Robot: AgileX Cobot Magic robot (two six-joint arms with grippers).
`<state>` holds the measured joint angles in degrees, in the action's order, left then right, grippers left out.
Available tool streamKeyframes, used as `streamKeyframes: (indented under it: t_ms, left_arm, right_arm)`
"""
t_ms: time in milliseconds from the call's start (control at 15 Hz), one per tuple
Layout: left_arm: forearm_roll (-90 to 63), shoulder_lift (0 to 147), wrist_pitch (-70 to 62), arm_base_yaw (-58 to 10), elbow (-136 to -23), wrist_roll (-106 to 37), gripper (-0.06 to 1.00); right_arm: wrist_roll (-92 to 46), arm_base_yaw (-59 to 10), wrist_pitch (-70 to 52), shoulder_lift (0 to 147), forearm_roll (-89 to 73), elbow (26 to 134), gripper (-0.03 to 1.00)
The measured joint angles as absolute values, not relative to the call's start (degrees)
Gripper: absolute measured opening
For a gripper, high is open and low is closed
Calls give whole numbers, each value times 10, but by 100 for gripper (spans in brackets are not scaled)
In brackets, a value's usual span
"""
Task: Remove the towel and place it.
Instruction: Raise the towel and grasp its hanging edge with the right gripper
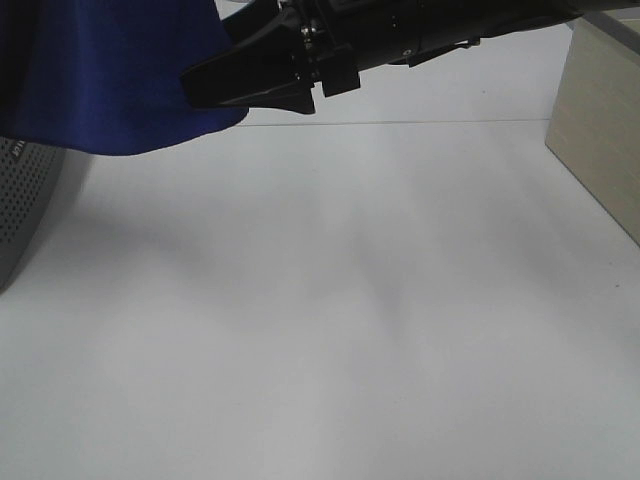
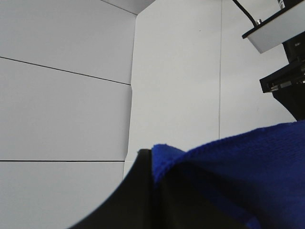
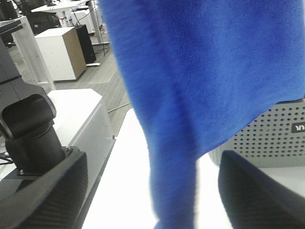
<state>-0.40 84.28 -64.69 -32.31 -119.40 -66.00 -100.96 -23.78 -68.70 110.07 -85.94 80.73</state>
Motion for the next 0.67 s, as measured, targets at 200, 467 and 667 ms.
streamKeyframes:
  t_ms: [200,467,667]
  left_arm:
    - [-4,843,-647,-323,-1194,-660,0]
    - [-4,843,-647,-323,-1194,-662,0]
    - [-4,843,-647,-323,-1194,-662,0]
  right_arm:
    - [-1010,-269,-693,1105,-845,807,75]
    - [-1007,-290,-696,1109,-812,807,65]
    - [-983,-286,-696,1109,-812,807,44]
